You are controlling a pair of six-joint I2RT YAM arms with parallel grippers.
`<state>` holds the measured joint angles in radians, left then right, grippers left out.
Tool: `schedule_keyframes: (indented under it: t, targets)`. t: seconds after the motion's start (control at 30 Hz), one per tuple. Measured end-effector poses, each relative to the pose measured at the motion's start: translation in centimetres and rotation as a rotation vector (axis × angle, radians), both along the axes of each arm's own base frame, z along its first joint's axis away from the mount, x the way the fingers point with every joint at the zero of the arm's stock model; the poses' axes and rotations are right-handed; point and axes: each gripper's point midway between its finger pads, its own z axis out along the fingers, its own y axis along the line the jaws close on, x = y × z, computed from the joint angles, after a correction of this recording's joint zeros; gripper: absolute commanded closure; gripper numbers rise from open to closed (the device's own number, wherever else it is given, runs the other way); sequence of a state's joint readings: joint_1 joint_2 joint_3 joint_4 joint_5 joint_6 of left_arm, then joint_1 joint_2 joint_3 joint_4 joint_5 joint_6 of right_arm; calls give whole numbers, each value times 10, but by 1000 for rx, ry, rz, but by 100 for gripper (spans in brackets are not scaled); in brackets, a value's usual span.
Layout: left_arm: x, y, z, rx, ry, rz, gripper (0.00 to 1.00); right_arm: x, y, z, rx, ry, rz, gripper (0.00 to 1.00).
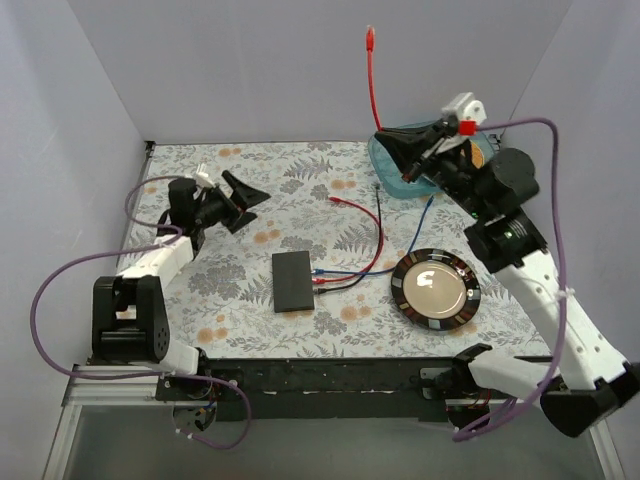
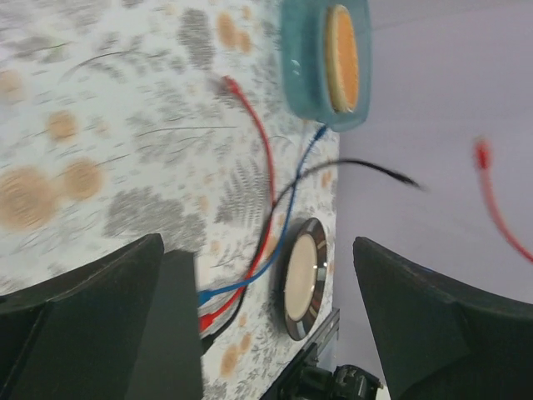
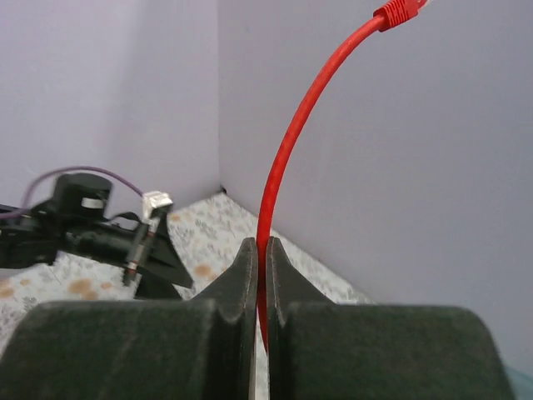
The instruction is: Insert the plug into the switch port
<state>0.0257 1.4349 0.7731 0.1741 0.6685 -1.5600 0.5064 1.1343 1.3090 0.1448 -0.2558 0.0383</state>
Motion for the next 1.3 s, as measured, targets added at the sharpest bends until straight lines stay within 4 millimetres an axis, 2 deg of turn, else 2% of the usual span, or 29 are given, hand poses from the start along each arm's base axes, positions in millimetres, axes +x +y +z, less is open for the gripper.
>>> schedule_keyframes:
  t: [0.07, 0.13, 0.2, 0.27, 0.33, 0.4, 0.47, 0.53, 0.6, 0.67, 0.73, 0.83, 1.07, 1.17, 1.3]
  targets:
    - [14, -26, 28, -11, -63, -62, 2, -27, -6, 27, 34, -78, 34, 99]
    - [30, -45, 67, -34, -150, -103, 2, -42, -11, 41, 48, -124, 50, 99]
    - [39, -50, 99, -49, -228, -108, 2, -45, -9, 40, 38, -132, 72, 99]
    - [44, -51, 125, -64, -296, -106, 2, -40, 1, 20, 6, -97, 107, 99]
    - [41, -51, 131, -74, -326, -108, 2, -31, 15, -21, -44, -19, 156, 99]
    - [32, -52, 120, -87, -318, -115, 2, -21, 30, -84, -104, 102, 213, 99]
    - [19, -53, 94, -103, -273, -129, 2, -16, 41, -152, -153, 253, 259, 99]
    - [8, -56, 67, -129, -205, -143, 2, -21, 45, -230, -194, 431, 296, 99]
    - [-6, -59, 38, -166, -132, -165, 2, -33, 44, -284, -218, 582, 319, 99]
    - [-14, -63, 18, -197, -77, -180, 2, -42, 43, -310, -224, 662, 336, 99]
    - [-19, -67, 7, -219, -42, -196, 2, -43, 47, -310, -206, 664, 352, 99]
    - [-21, -77, 1, -233, -25, -227, 2, -40, 55, -292, -171, 599, 381, 99]
    - [-24, -109, 8, -256, -49, -317, 2, -48, 66, -283, -165, 563, 436, 99]
    - [-26, -118, 10, -268, -52, -340, 10, -53, 72, -282, -177, 556, 468, 99]
    - [-22, -121, 14, -274, -65, -344, 31, -66, 80, -286, -206, 554, 509, 99]
